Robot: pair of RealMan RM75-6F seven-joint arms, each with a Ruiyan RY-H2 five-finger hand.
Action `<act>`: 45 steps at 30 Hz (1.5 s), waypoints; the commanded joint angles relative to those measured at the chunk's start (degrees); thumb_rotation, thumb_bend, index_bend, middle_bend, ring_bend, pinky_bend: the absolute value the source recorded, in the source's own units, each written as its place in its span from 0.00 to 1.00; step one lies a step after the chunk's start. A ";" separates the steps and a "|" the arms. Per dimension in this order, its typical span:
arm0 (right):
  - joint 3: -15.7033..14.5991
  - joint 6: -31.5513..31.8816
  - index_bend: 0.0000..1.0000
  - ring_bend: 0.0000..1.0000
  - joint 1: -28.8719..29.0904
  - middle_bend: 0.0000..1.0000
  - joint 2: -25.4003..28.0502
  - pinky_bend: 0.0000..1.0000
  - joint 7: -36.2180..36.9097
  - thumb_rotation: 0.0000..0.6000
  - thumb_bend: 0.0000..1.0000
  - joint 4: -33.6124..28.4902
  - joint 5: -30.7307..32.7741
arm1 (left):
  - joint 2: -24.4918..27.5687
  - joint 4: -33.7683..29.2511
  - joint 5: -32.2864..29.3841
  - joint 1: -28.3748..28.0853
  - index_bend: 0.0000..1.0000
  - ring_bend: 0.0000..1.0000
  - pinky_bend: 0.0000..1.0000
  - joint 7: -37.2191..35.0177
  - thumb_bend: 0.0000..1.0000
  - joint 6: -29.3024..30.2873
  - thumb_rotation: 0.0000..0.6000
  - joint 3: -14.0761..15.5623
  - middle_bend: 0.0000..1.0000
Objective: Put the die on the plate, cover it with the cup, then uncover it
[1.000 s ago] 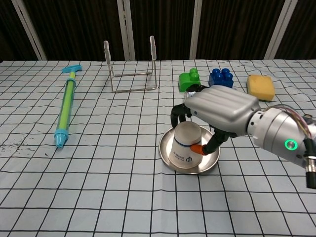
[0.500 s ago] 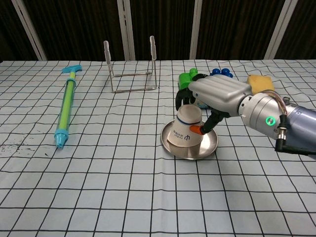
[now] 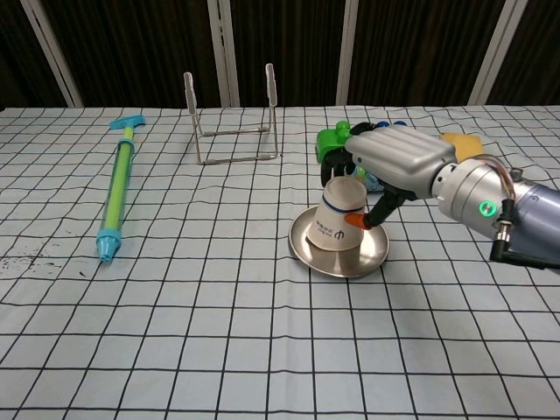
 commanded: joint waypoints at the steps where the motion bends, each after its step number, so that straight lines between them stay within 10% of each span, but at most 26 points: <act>1: 0.15 0.00 0.56 0.31 0.12 0.58 -0.81 0.00 0.49 1.00 0.40 1.37 -0.01 | 0.04 0.03 -0.06 -0.01 0.31 0.00 0.09 -0.09 0.67 -0.02 1.00 -0.05 0.00; 24: -6.57 -1.26 0.57 0.31 -3.26 0.58 3.47 0.00 0.04 1.00 0.40 -9.11 -3.36 | 0.06 -0.07 -0.07 -0.08 0.31 0.00 0.09 -0.52 0.67 0.01 1.00 -0.18 0.00; 45: 1.98 -5.25 0.57 0.31 2.78 0.58 -5.30 0.00 5.67 1.00 0.40 7.26 -0.34 | 0.35 0.79 0.09 -0.30 0.31 0.00 0.09 -2.05 0.67 -0.71 1.00 -0.15 0.00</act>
